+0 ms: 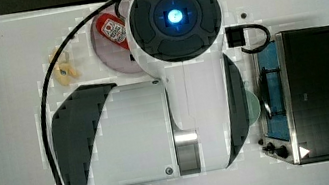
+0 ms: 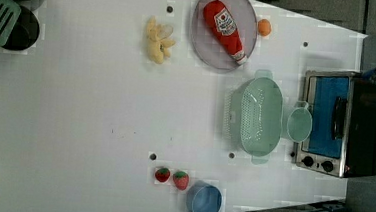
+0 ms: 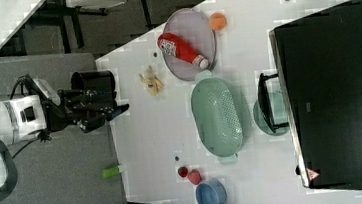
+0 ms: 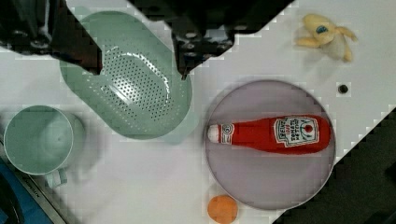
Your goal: Drag strainer right to left.
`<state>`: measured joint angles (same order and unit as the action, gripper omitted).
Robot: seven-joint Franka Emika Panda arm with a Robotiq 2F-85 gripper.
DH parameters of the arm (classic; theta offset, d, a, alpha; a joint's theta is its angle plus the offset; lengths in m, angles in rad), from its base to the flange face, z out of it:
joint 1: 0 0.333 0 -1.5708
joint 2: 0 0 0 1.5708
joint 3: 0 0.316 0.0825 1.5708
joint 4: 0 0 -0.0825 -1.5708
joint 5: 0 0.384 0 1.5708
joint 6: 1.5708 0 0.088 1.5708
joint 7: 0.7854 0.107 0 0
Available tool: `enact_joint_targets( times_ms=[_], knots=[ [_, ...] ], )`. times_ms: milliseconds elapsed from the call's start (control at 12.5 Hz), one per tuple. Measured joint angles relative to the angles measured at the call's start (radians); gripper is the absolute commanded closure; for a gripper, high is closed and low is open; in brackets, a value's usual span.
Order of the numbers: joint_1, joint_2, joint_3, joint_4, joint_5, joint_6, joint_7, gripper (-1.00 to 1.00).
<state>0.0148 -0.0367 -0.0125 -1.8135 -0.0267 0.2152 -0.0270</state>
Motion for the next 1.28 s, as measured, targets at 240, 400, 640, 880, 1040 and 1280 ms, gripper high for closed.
enact_joint_targets(
  times_ms=[240, 400, 640, 880, 1040, 1280],
  knots=[
    [-0.016, -0.336, -0.017, -0.319, -0.043, -0.160, 0.029, -0.99],
    [-0.024, -0.489, -0.029, -0.390, -0.042, -0.152, 0.031, -1.00],
    [-0.030, -0.528, -0.035, -0.345, -0.015, -0.106, 0.038, -1.00],
    [-0.037, -0.423, -0.041, -0.399, -0.021, 0.070, 0.089, -1.00],
    [-0.042, -0.297, -0.039, -0.485, -0.029, 0.226, 0.195, -1.00],
    [-0.040, -0.034, -0.026, -0.575, -0.040, 0.487, 0.393, -1.00]
  ],
)
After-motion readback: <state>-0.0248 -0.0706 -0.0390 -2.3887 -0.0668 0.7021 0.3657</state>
